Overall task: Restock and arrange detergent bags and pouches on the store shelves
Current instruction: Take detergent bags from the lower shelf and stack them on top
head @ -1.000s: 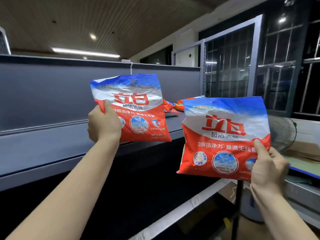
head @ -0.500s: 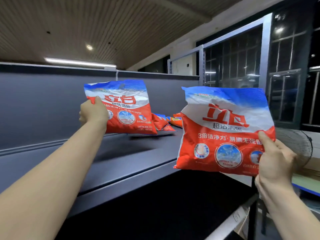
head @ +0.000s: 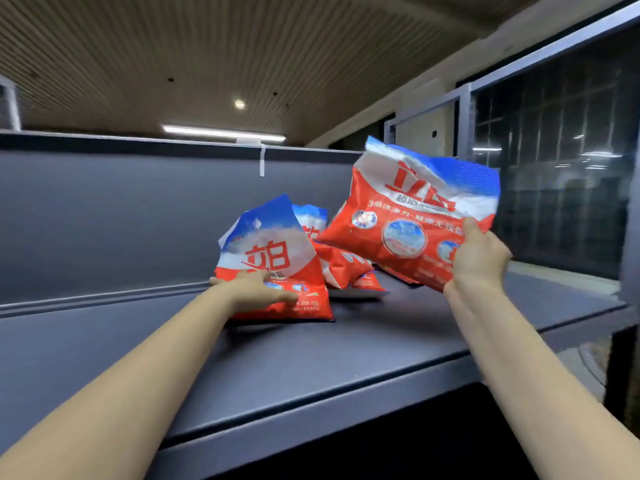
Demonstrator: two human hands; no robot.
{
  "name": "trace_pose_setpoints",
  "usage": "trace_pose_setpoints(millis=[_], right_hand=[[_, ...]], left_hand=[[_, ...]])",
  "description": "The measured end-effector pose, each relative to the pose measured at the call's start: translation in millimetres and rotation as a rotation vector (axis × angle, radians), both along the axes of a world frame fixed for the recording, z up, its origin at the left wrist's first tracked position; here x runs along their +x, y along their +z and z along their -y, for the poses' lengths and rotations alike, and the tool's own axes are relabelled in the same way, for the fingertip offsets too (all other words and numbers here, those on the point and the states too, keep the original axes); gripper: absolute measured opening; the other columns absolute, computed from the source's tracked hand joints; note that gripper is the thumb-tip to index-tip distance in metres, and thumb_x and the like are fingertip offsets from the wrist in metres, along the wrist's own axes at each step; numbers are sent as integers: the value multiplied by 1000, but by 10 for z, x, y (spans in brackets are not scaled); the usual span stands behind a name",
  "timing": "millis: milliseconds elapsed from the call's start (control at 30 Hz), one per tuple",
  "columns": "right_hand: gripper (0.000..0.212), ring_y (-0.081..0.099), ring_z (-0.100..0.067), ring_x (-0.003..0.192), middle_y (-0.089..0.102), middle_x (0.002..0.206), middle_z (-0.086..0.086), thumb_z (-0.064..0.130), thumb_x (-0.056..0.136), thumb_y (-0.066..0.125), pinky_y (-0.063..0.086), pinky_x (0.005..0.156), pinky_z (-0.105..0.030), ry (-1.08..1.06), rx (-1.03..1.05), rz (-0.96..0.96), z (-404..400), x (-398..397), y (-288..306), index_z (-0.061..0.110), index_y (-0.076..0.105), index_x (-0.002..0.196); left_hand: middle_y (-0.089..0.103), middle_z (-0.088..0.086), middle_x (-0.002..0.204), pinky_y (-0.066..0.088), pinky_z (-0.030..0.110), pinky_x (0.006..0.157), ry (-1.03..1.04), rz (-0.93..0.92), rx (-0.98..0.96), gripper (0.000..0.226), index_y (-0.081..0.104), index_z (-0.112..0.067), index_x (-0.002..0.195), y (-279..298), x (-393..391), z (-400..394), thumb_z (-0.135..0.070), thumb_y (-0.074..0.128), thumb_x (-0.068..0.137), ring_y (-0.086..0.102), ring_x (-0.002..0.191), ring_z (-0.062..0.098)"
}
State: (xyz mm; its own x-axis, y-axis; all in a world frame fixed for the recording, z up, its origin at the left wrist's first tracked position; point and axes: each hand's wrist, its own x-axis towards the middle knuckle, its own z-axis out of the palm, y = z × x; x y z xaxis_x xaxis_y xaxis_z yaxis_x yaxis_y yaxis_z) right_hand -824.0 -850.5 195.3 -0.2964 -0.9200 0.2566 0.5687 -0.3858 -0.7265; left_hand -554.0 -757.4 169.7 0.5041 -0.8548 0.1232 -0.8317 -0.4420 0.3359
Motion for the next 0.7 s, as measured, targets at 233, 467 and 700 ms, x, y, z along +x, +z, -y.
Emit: trace_pose_setpoints(millis=[233, 467, 700], right_hand=[[60, 46, -37, 127, 46, 138, -25, 30, 91, 61, 37, 101, -40, 140, 61, -846, 699, 1060, 109, -9, 39, 132], [47, 50, -26, 119, 53, 130, -11, 26, 89, 61, 35, 82, -27, 183, -286, -1196, 649, 1044, -101, 12, 47, 131], [64, 51, -19, 113, 48, 139, -2, 24, 88, 61, 35, 81, -23, 346, -365, -1250, 502, 776, -220, 26, 32, 145]], left_hand=[[46, -3, 140, 29, 40, 111, -98, -30, -79, 78, 44, -31, 137, -85, 145, -70, -63, 69, 71, 39, 128, 25], [43, 1, 142, 37, 44, 105, 119, 129, -86, 81, 39, -32, 138, -92, 4, -72, -68, 64, 70, 38, 128, 30], [56, -1, 122, 44, 35, 86, 163, 167, -207, 30, 54, -24, 106, -173, -223, -128, -46, 53, 86, 49, 108, 25]])
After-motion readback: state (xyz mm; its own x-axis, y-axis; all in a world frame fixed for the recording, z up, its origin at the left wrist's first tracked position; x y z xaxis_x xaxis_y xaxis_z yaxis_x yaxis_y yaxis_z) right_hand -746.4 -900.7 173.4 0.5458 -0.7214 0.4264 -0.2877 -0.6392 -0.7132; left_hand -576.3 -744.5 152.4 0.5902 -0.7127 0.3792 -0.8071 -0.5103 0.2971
